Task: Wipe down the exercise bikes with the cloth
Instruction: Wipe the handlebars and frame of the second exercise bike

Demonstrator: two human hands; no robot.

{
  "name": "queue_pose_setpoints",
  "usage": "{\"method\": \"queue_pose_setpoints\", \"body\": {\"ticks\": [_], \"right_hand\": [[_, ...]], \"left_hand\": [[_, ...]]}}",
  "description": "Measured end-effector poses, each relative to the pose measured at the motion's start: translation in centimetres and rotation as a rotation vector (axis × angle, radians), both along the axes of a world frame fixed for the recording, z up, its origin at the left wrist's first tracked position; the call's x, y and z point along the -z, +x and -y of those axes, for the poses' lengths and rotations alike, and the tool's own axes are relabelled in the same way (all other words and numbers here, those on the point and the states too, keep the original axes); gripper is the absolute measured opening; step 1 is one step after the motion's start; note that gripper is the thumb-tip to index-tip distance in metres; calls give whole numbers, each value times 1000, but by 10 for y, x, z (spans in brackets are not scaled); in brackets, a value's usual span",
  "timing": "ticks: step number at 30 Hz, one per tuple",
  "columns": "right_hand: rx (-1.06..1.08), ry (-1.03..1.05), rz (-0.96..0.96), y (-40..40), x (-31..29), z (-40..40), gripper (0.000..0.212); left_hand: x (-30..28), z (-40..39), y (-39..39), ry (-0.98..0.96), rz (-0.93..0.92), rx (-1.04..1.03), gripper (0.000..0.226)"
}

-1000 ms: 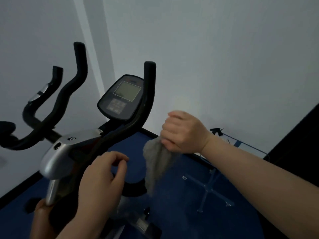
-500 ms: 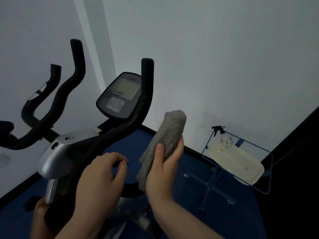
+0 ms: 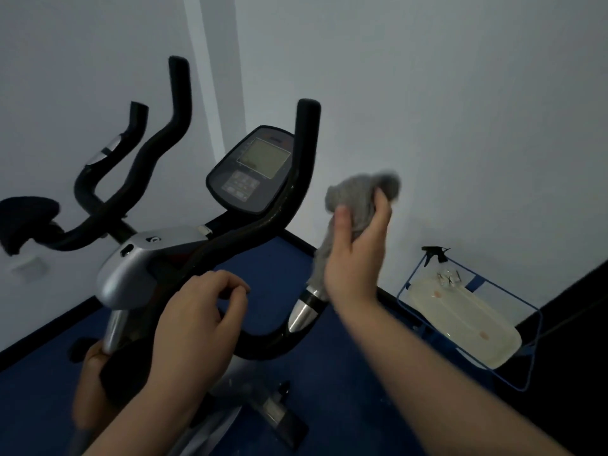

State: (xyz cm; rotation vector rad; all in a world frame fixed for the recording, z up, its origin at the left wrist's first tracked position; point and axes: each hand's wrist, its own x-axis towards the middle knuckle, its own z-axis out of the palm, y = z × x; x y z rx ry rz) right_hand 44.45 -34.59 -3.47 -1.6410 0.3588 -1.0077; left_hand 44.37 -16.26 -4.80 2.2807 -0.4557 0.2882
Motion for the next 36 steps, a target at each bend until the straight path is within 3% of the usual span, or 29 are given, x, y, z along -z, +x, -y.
{"method": "queue_pose_setpoints", "body": {"ticks": [2,4,7,9,12,16,19,24,27,30,36], "right_hand": [[101,-494,10,6,-8,17,28],[65,-926,73,-2,-1,19,26],[-171,-1215,60,-29,25,1,17],[-295,-1226,-24,-51,42,-31,16],[-432,-1162,-267,-61,38,-74,53],[-667,-1330,-376,-49,6,-47,41],[-757,-1436,-457,-40,2,-40,45],[-678,-1344,-540,-21,19,-82,52],[-733,-1273,-437,-34,18,-61,35],[-748,-1137,-455,-25,14,-69,32],[-736,-833,-434,-9,13,-76,15]], "left_hand": [[3,-3,0,-145,-12,-21,14],[3,-6,-2,-284,34,-61,13],[5,-14,-4,-406,131,-152,14],[7,-20,-6,-431,178,-233,13],[19,-39,-10,-369,240,-389,13],[36,-56,-13,-364,72,-573,12],[36,-53,-11,-229,100,-569,11],[36,-54,-11,-236,76,-588,9],[37,-53,-12,-257,54,-584,9],[37,-54,-7,-271,4,-565,11],[35,-61,-9,-640,-120,-568,21]]}}
